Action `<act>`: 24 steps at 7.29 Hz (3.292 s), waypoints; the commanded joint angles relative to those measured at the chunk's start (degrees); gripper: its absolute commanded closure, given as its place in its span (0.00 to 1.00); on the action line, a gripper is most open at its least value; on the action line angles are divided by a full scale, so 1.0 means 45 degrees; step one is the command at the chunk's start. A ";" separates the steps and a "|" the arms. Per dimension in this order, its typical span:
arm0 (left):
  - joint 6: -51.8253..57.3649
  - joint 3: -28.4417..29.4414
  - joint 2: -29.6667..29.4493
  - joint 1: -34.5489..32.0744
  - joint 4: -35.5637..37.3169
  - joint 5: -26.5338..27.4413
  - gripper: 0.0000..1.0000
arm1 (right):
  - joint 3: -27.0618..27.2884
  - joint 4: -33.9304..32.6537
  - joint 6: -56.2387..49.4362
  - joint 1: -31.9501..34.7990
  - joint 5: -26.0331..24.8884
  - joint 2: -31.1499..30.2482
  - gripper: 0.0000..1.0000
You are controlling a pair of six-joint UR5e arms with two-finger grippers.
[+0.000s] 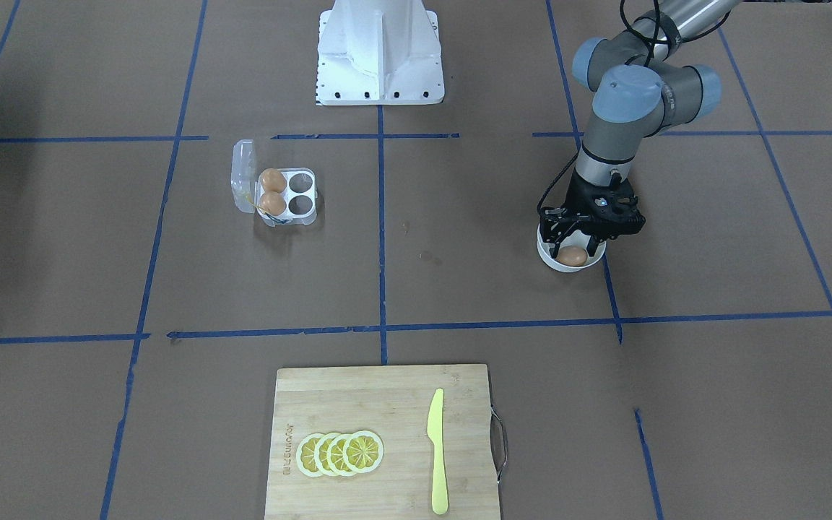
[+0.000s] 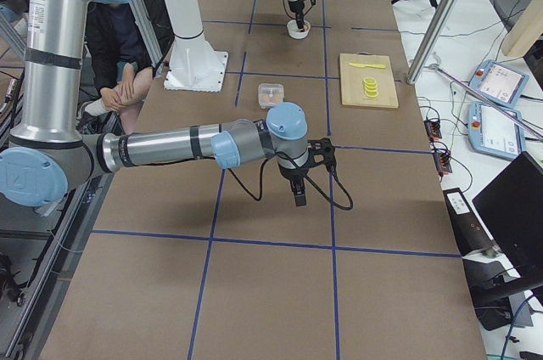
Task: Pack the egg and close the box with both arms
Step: 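Lift the brown egg out of the bowl with the left gripper, then carry the egg with the left gripper over the clear egg carton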
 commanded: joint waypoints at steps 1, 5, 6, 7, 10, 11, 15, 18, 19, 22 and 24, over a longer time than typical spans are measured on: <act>0.0015 0.0015 -0.0014 0.0025 0.0000 0.0000 0.29 | 0.0000 0.0000 0.0000 -0.0019 0.0000 0.0011 0.00; -0.0004 0.0151 -0.0014 0.0025 -0.0039 0.0040 0.35 | 0.0000 0.0000 0.0000 0.0001 0.0000 -0.0008 0.00; -0.0004 0.0151 -0.0014 0.0025 -0.0039 0.0040 0.35 | 0.0000 0.0000 0.0000 -0.0019 0.0000 -0.0008 0.00; -0.0004 0.0132 -0.0014 0.0025 -0.0039 0.0040 0.41 | 0.0000 0.0000 0.0000 -0.0019 0.0000 0.0011 0.00; 0.0035 -0.0063 0.0006 0.0025 -0.0059 0.0020 0.49 | 0.0000 0.0000 0.0000 -0.0019 0.0000 0.0011 0.00; 0.0073 -0.0199 0.0006 -0.0014 -0.0078 -0.0019 0.49 | 0.0000 0.0000 0.0000 -0.0019 0.0000 0.0030 0.00; 0.0113 -0.1019 0.0201 -0.0131 -0.0078 -0.0077 0.50 | 0.0000 0.0000 0.0000 0.0000 0.0000 0.0031 0.00; 0.0444 -0.2111 0.0863 -0.0171 -0.0117 -0.0117 0.51 | 0.0039 0.0000 0.0000 0.0001 0.0019 0.0031 0.00; 0.0445 -0.2540 0.0846 -0.0190 -0.0137 -0.0117 0.51 | 0.0039 0.0000 0.0019 -0.0019 0.0020 0.0031 0.00; -0.0176 -0.2683 0.0670 -0.0171 -0.2583 -0.1033 0.50 | 0.0059 -0.0020 0.0019 0.0001 0.0020 0.0031 0.00; -0.1502 -0.2078 0.0534 -0.0034 -0.5317 -0.1054 0.50 | 0.0097 -0.0020 0.0019 0.0001 0.0020 0.0031 0.00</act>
